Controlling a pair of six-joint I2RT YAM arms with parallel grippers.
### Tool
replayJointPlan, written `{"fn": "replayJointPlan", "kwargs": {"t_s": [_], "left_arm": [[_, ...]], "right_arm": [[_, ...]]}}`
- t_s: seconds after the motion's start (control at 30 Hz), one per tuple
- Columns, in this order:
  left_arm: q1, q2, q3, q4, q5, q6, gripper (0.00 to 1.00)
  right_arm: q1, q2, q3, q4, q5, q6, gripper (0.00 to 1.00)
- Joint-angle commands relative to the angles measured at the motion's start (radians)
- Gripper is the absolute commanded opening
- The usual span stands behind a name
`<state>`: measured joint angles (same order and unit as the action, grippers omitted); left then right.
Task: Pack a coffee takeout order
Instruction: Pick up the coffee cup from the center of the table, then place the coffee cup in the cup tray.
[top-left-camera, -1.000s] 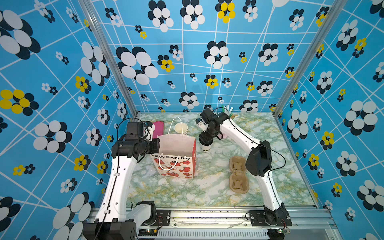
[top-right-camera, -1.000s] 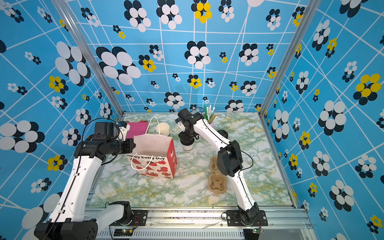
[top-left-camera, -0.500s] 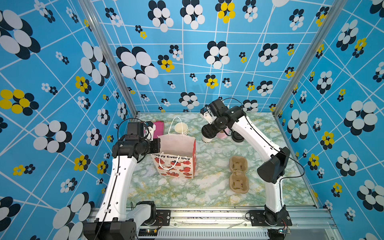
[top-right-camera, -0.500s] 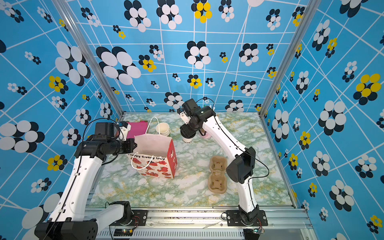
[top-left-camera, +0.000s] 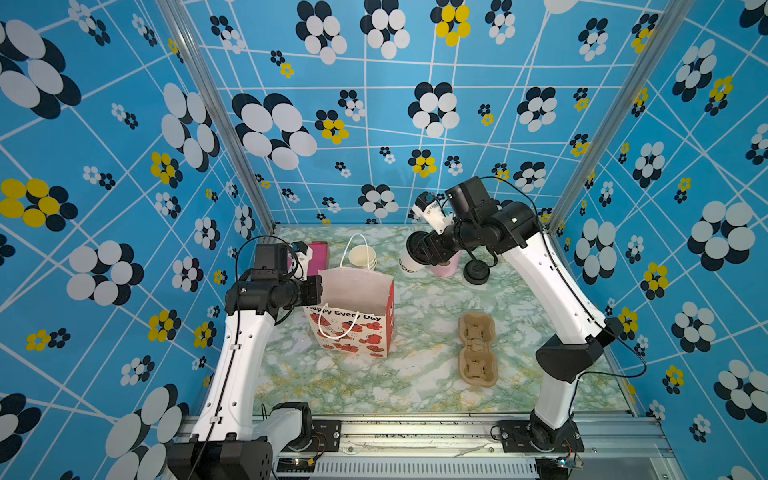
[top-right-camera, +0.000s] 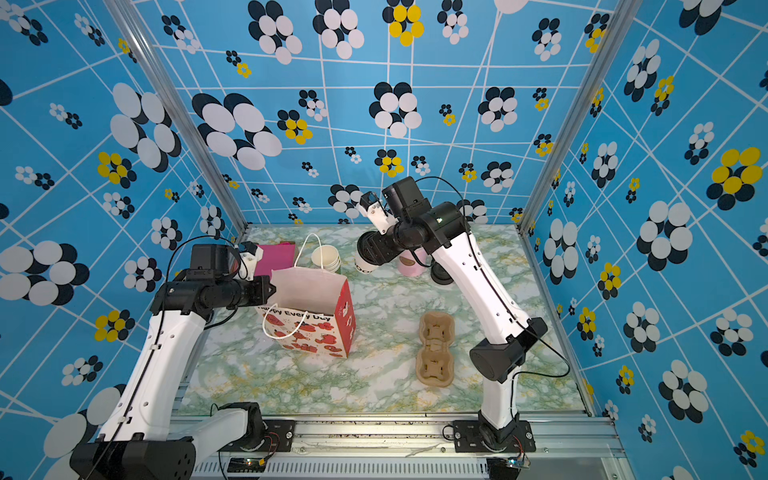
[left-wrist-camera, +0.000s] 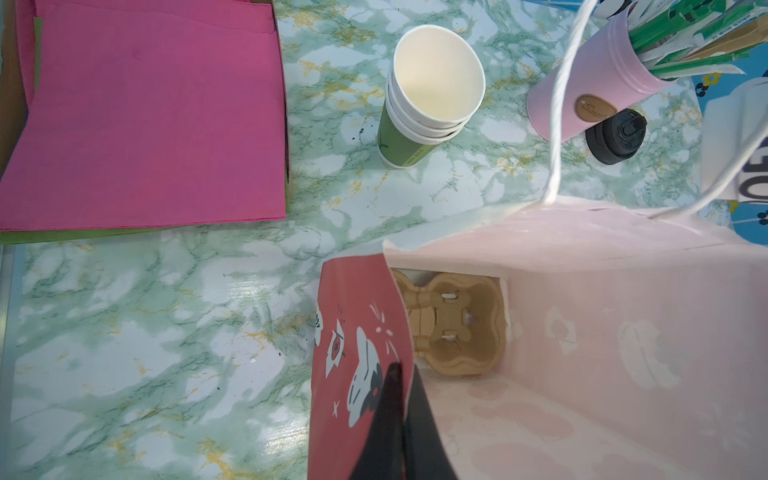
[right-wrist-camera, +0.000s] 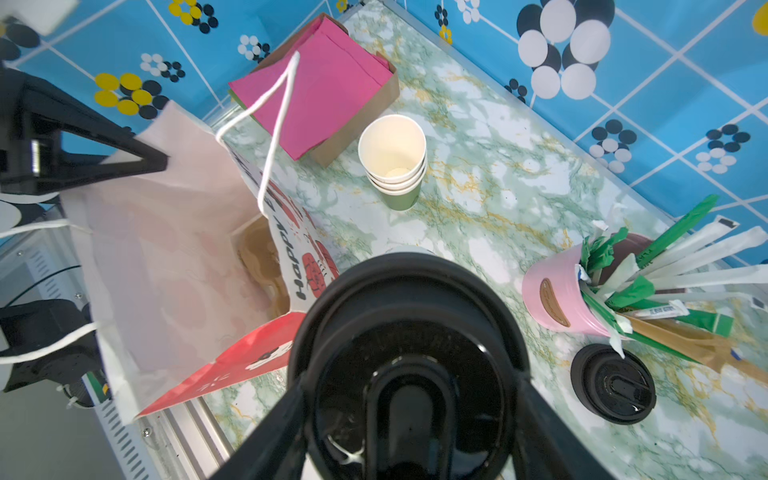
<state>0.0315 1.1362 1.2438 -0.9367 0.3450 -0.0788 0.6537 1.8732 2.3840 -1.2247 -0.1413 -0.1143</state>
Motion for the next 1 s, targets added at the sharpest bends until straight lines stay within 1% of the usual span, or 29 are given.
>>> {"fn": "replayJointPlan", "kwargs": {"t_s": [0.0, 0.4, 0.7, 0.97], "left_arm": [[-0.002, 0.009, -0.016, 0.009, 0.03, -0.016, 0.04], [-0.015, 0.016, -0.011, 0.033, 0.053, -0.034, 0.03], [-0.031, 0.028, -0.007, 0.048, 0.071, -0.047, 0.03], [-0.04, 0.03, -0.002, 0.055, 0.076, -0.053, 0.03]], "right_arm": [[0.016, -0.02, 0.056, -0.064, -0.047, 0.015, 0.53], [0.107, 0.028, 0.247, -0.159, -0.083, 0.001, 0.54], [0.169, 0.05, 0.274, -0.159, -0.113, 0.013, 0.55], [0.211, 0.095, 0.29, -0.174, -0.099, 0.008, 0.55]]}}
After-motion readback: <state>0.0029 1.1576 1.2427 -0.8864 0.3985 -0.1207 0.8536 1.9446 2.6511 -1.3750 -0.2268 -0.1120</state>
